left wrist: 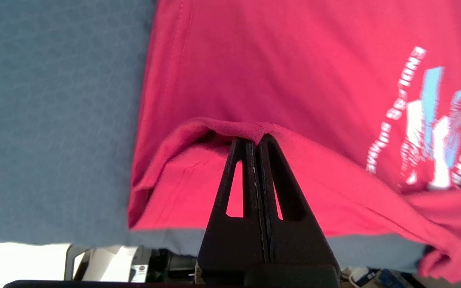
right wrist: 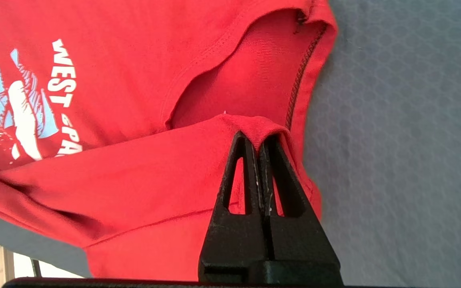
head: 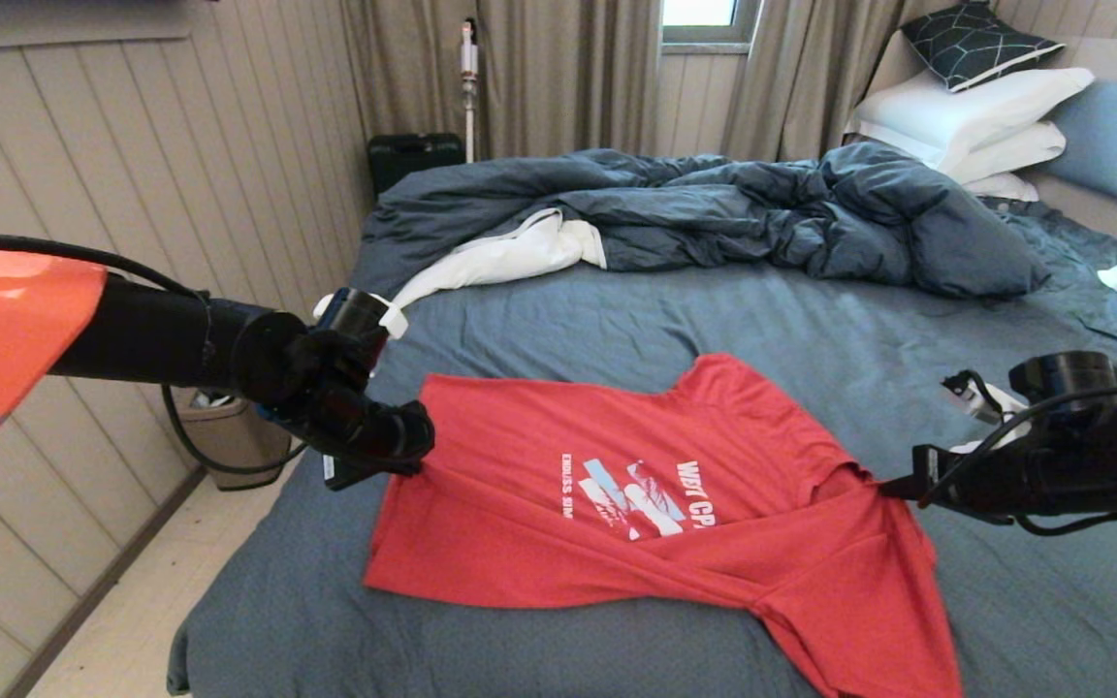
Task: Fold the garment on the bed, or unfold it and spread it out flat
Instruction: Fold the red T-shirt
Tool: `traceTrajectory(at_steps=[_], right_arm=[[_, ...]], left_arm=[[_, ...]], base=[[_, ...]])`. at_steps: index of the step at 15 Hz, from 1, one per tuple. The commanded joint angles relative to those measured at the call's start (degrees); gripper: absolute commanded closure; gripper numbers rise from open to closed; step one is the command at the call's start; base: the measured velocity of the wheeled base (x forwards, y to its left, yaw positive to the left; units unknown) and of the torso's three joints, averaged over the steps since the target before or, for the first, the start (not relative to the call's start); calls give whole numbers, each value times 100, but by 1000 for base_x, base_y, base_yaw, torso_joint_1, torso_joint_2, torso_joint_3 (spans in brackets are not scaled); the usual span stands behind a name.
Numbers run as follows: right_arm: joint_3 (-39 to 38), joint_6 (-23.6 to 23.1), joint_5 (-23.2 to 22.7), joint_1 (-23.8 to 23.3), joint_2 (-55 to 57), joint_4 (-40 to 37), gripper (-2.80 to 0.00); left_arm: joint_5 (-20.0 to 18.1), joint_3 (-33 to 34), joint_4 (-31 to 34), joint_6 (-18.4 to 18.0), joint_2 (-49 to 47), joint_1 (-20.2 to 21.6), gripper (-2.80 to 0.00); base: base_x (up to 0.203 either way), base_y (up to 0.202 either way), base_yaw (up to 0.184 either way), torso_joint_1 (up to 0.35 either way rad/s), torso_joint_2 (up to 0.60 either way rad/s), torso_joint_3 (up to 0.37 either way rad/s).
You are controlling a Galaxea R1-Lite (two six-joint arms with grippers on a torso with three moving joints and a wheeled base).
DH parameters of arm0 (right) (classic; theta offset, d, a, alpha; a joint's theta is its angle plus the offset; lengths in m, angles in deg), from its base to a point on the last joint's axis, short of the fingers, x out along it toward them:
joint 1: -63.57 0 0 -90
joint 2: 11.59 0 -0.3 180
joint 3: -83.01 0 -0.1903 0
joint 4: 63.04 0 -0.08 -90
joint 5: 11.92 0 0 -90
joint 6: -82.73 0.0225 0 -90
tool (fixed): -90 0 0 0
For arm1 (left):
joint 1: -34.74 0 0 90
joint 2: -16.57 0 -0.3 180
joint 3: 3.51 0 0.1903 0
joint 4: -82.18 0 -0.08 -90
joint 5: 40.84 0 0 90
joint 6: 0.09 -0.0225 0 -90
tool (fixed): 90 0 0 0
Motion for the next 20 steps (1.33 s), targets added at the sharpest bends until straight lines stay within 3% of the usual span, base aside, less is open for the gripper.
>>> traceTrajectory(at_steps=[1,2,3,4,11,16,17,20], right_arm=[[70,-7,-15,20,141,7,0],[105,-8,-12,29,166,-2,0],[141,0,-16,45,185,-2,0],[141,0,-17,46,194,7,0],[4,0,-17,0,39,-2,0],[-219,-17,-5,-5,-184,7,0],[-219,-17,21,6,-188,7,-280],[-222,-22,36,-20,-214,7,-280]], left_arm=[[-7,-125,35,-14,-229,4,0],[-6,-182,82,-38,-271,4,0],[-3,-258,155,-42,-312,4,-56],[-9,-357,253,-45,-361,4,-280],[-15,-397,402,39,8,15,-280],[-395,1040,337,33,1423,12,-280],[-464,1344,313,30,1621,12,-280],[-507,1962,142,28,2100,64,-280]], base=[[0,0,0,0,0,0],[0,0,0,0,0,0],[0,0,0,0,0,0],[0,0,0,0,0,0],[0,0,0,0,0,0],[0,0,0,0,0,0],[0,0,0,0,0,0],[0,0,0,0,0,0]])
